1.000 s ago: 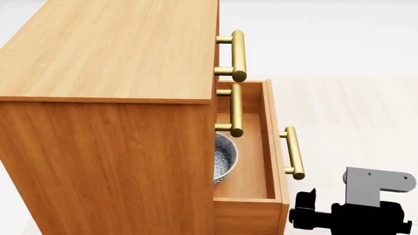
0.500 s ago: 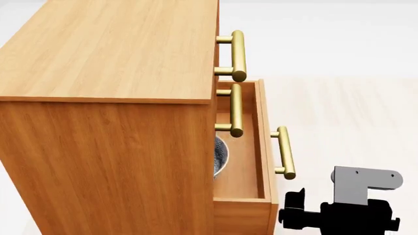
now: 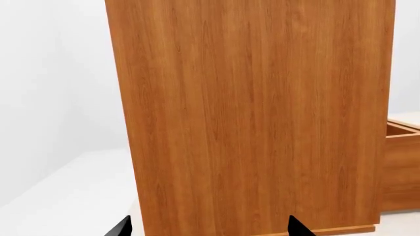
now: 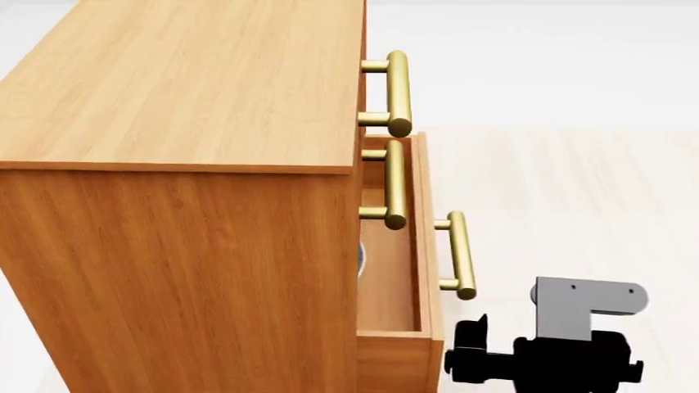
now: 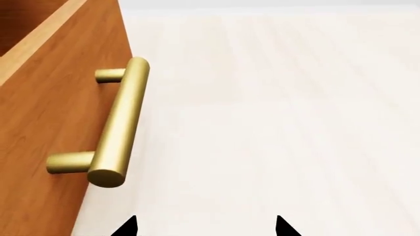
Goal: Put the bowl in the bottom drawer of the cabinet and close it.
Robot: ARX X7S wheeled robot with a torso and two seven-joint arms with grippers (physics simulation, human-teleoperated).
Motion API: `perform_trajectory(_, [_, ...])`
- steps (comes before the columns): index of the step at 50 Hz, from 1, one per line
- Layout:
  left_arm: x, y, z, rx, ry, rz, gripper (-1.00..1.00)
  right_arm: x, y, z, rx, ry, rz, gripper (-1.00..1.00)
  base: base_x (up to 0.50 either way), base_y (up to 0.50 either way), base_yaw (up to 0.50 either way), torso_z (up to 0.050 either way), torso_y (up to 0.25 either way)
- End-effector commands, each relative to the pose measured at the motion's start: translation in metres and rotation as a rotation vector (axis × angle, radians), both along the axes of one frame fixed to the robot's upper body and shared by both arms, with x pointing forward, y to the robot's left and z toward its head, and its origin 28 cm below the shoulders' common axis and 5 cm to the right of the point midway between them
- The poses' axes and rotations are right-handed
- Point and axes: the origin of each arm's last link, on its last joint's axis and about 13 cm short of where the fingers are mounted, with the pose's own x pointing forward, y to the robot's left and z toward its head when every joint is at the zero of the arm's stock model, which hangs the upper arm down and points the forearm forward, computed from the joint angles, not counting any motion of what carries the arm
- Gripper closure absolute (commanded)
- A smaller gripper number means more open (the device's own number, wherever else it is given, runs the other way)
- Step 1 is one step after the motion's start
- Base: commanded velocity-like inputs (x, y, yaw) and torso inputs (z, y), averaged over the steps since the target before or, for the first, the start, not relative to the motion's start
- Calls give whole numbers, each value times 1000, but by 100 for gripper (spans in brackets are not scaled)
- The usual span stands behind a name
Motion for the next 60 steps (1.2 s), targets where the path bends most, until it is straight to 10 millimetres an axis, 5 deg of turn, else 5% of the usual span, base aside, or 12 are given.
perform_trajectory(1, [0,0,0,-2,-1,1,-100,1,9,1,23,-1,20,-100,0,0,0,0,0])
perform_trajectory(60, [0,1,0,-2,-1,0,-100,8,38,-7,1,19,98,-100,0,0,0,0,0])
